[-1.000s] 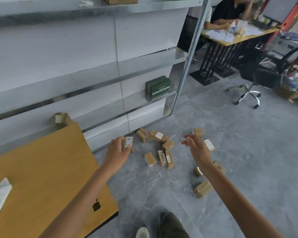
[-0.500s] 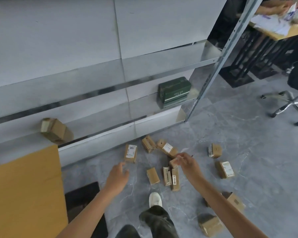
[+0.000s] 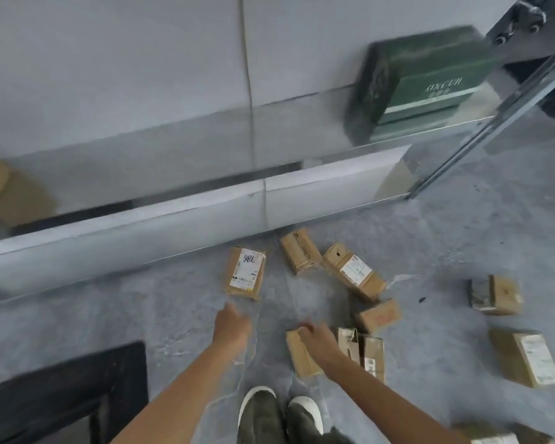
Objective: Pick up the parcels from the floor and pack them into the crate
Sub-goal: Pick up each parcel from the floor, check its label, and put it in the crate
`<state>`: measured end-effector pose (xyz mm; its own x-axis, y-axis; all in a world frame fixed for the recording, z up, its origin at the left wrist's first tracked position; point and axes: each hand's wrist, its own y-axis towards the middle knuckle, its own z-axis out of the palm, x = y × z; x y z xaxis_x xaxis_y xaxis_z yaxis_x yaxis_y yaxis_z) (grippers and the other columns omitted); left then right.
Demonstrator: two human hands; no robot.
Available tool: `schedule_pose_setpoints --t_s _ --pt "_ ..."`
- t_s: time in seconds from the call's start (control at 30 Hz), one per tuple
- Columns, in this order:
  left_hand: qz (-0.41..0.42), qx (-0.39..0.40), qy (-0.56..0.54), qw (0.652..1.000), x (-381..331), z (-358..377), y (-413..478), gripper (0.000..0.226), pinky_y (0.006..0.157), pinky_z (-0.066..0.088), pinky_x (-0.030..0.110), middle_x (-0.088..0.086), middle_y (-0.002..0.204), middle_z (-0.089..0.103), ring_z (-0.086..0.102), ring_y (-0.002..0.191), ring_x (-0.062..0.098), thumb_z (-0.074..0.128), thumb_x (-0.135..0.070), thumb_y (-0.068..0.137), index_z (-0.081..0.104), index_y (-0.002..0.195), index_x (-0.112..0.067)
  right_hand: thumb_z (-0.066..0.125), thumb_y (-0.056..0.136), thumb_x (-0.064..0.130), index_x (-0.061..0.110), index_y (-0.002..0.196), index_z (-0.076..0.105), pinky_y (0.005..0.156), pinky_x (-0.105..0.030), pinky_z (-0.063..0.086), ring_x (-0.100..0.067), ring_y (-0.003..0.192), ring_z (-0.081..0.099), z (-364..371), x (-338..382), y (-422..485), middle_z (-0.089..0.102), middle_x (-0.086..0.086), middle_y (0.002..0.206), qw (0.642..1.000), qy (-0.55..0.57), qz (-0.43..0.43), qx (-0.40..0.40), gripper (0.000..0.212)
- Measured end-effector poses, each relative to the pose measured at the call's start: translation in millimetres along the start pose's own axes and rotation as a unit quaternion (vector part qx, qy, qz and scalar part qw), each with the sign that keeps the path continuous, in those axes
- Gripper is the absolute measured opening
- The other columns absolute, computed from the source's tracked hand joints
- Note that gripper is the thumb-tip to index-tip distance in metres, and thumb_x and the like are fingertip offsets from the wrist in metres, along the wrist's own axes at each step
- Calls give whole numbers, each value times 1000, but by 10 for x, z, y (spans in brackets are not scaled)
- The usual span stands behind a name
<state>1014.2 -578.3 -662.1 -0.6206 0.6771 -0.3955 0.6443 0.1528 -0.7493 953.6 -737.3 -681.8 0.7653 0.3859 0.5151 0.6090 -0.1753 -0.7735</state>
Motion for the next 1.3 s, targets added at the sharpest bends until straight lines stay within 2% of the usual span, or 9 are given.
schedule_pose_setpoints --t_s 0.17,0.27,0.43,0.57,0.7,0.83,0.97,1.13,1.3 --pt "-8 -69 -7 998 503 529 1821 61 98 41 41 24 134 42 45 121 39 62 -16 85 34 136 1 42 97 20 10 139 41 99 -33 39 -27 124 47 738 -263 1819 47 -10 139 998 15 -6 54 43" --pt "-15 -51 -39 998 674 765 2523 79 106 33 37 22 144 35 37 132 35 64 -24 86 18 146 0 43 99 25 11 148 23 84 -21 39 -23 127 44 1056 -267 2546 38 2 134 994 28 -44 96 54" --pt "-3 -52 -55 997 715 972 2486 47 78 40 27 17 122 61 58 111 31 58 -31 91 52 124 1 51 95 21 7 141 28 98 -34 46 -25 121 51 1211 -318 2825 51 -6 134 987 93 -59 114 53" --pt "-61 5 -140 988 545 846 1647 59 81 44 30 12 123 59 58 110 28 61 -44 87 44 124 -2 48 97 19 6 133 44 78 -24 48 -21 106 60 733 -179 2089 60 -9 123 991 74 -78 76 39" --pt "-59 5 -195 979 40 297 495 59 67 46 25 6 110 62 60 95 23 64 -48 83 44 118 -5 52 96 26 14 126 52 70 -14 49 -10 89 63 133 279 836 65 -5 115 989 108 -98 32 32" --pt "-24 2 -216 976 -654 -506 -857 60 58 39 22 1 100 63 57 80 14 65 -56 77 49 109 -8 55 94 24 23 120 49 71 -5 48 4 90 63 -557 1081 -703 63 15 104 970 183 -162 -3 27" --pt "70 -21 -208 975 -1421 -1402 -2360 41 50 33 15 -8 82 56 50 67 -1 58 -53 84 47 95 -15 60 89 24 24 116 53 79 -21 54 -8 97 67 -1275 1945 -2194 68 2 110 946 250 -204 -31 28" --pt "163 -42 -285 943 -1987 -2678 -3760 32 88 52 42 0 92 70 66 87 14 58 -53 84 52 87 -22 61 88 22 16 109 57 60 -18 53 -9 73 70 -2222 2911 -3697 70 -5 97 925 288 -246 -20 22" --pt "262 -81 -281 920 -2351 -3851 -4717 43 85 51 40 -3 115 58 59 94 11 61 -47 84 43 119 -30 64 84 23 24 99 61 70 -17 55 -8 87 69 -2873 3638 -4880 72 8 92 910 176 -374 31 15"
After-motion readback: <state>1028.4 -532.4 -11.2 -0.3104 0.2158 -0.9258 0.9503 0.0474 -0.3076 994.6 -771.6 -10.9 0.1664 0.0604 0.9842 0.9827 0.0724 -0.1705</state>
